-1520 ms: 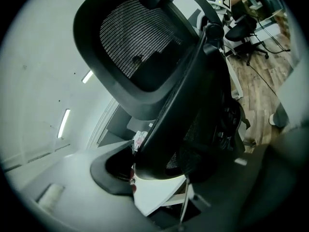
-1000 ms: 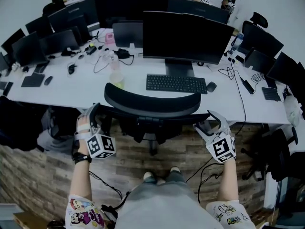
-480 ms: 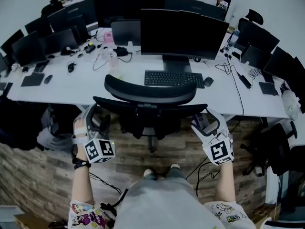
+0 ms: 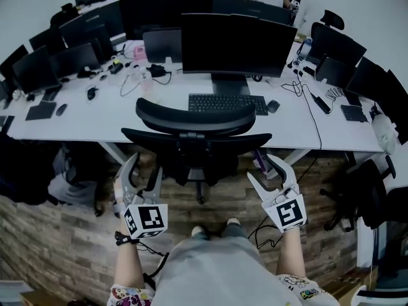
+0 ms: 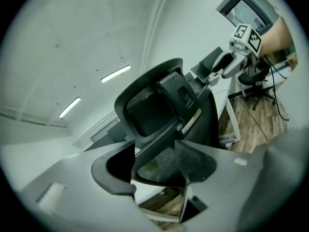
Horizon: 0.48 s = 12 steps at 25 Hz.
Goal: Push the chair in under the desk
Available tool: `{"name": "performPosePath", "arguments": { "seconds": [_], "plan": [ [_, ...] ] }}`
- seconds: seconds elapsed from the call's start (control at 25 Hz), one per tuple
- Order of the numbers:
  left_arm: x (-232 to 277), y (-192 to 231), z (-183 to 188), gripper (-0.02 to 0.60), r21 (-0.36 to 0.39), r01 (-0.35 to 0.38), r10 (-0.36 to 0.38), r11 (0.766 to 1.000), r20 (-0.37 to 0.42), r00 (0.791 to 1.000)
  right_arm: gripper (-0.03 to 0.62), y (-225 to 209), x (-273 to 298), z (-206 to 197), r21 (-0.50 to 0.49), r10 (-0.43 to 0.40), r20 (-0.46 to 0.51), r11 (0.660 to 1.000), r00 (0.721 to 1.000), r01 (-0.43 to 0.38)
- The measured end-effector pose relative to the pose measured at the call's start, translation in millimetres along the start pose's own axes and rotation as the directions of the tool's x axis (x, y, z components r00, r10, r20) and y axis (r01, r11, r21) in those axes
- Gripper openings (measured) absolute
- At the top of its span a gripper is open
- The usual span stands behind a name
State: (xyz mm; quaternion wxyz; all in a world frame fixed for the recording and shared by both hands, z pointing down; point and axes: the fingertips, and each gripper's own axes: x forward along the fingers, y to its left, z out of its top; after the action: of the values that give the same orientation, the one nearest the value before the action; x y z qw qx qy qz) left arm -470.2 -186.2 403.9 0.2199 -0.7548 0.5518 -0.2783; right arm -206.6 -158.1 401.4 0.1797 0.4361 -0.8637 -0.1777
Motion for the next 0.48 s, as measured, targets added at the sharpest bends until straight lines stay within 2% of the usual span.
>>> {"name": "performPosePath", "arguments": {
  "seconds": [0.12, 0.24, 0.4, 0.48],
  "plan": [
    [-9, -10, 12, 0.231, -0.111, 0.024, -0.02, 0.994, 0.037, 0.999, 0.206, 7, -6, 6, 0.086, -0.017, 0.048, 0.996, 0.999, 0.013],
    [-15, -22, 19, 0.199, -0.218, 0.061, -0.048, 0.974, 0.064, 0.997, 0.183, 12, -12, 6, 0.2, -0.032, 0.063, 0.98, 0.997, 0.019],
    [-22, -45, 19, 0.166, -0.366, 0.125, -0.104, 0.922, 0.078, 0.992, 0.152, 19, -16, 1, 0.299, -0.038, 0.055, 0.954, 0.998, 0.02],
    [-25, -56, 14, 0.158, -0.417, 0.146, -0.129, 0.897, 0.069, 0.989, 0.129, 23, -19, -3, 0.347, -0.042, 0.054, 0.938, 0.998, 0.021]
  ]
}}
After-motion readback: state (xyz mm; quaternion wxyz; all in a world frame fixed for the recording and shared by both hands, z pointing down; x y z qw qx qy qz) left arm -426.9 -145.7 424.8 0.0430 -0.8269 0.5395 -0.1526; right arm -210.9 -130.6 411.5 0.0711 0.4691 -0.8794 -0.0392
